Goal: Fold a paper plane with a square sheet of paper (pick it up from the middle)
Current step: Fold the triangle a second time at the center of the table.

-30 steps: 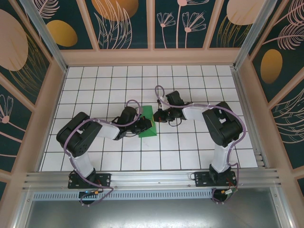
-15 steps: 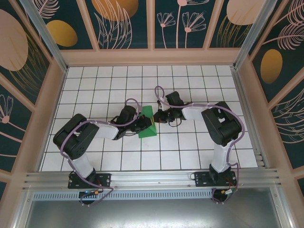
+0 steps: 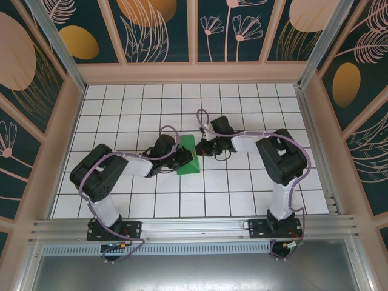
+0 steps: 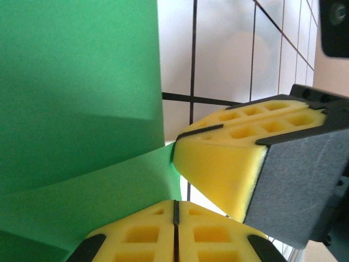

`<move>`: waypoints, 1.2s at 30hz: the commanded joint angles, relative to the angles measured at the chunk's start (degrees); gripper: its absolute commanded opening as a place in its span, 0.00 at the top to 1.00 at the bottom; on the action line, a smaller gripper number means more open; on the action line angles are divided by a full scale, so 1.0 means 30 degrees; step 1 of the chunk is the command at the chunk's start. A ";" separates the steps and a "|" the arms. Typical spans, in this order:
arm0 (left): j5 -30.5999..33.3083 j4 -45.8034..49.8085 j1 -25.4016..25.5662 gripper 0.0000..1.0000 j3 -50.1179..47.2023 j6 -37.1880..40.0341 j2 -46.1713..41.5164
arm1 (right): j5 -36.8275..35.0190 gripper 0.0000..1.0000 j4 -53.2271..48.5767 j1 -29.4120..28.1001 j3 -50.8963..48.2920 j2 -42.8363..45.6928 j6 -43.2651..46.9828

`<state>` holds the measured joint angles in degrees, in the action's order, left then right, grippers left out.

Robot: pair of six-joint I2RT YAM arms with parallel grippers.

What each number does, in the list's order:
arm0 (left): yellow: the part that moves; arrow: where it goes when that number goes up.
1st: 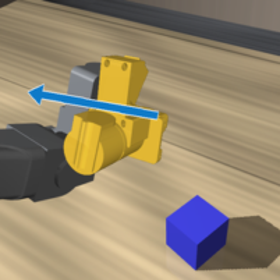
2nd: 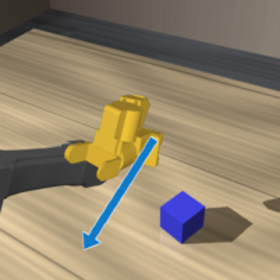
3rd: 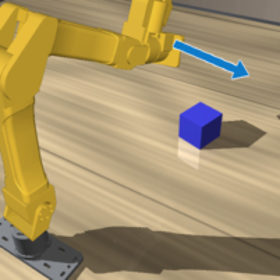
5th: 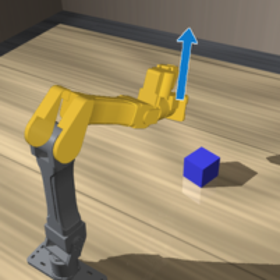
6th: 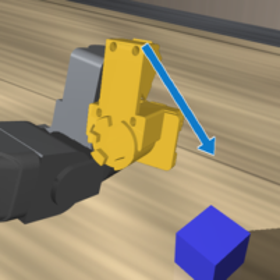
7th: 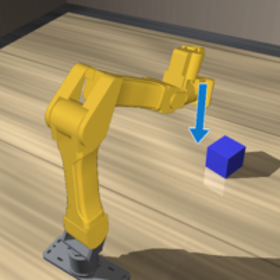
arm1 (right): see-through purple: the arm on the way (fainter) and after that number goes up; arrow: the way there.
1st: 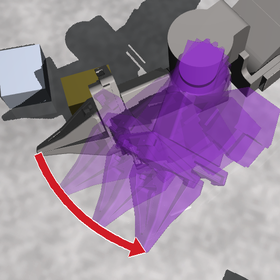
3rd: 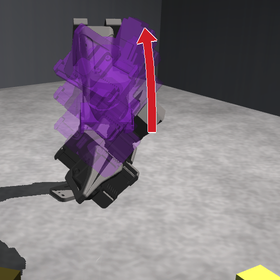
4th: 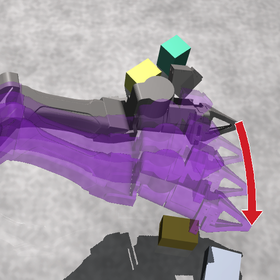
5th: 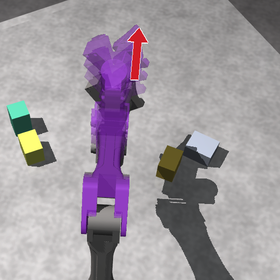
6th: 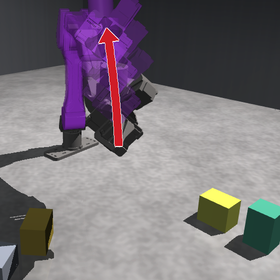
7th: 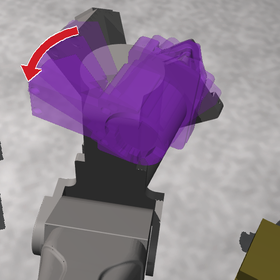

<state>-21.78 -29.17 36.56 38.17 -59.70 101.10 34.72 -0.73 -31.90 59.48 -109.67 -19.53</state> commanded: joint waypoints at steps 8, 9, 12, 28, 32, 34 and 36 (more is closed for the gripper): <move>0.0551 0.1191 0.0105 0.90 0.0460 0.0228 0.0371 | -0.0030 1.00 -0.0503 0.0085 0.0676 -0.0672 0.0504; 0.0556 0.1209 0.0105 0.90 0.0460 0.0249 0.0350 | -0.0027 1.00 -0.0494 0.0086 0.0680 -0.0692 0.0503; 0.0609 0.1342 0.0119 0.90 0.0484 0.0294 0.0299 | 0.0000 1.00 -0.0520 0.0074 0.0724 -0.0731 0.0516; 0.0171 0.0923 0.0109 0.90 0.0551 0.0380 0.0452 | -0.0255 1.00 -0.0316 0.0086 0.0705 -0.0917 0.0508; 0.0104 0.0846 0.0118 0.90 0.0491 0.0389 0.0460 | -0.0279 1.00 -0.0105 0.0086 0.0650 -0.0864 0.0489; 0.0127 0.0846 0.0118 0.90 0.0507 0.0389 0.0482 | -0.0256 1.00 -0.0133 0.0084 0.0716 -0.0915 0.0504; 0.0097 0.0838 0.0101 0.90 0.0520 0.0389 0.0496 | -0.0257 1.00 -0.0160 0.0086 0.0710 -0.0972 0.0532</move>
<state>-20.64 -26.74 36.56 38.72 -59.64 101.75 34.50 -1.56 -31.90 60.40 -111.70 -19.38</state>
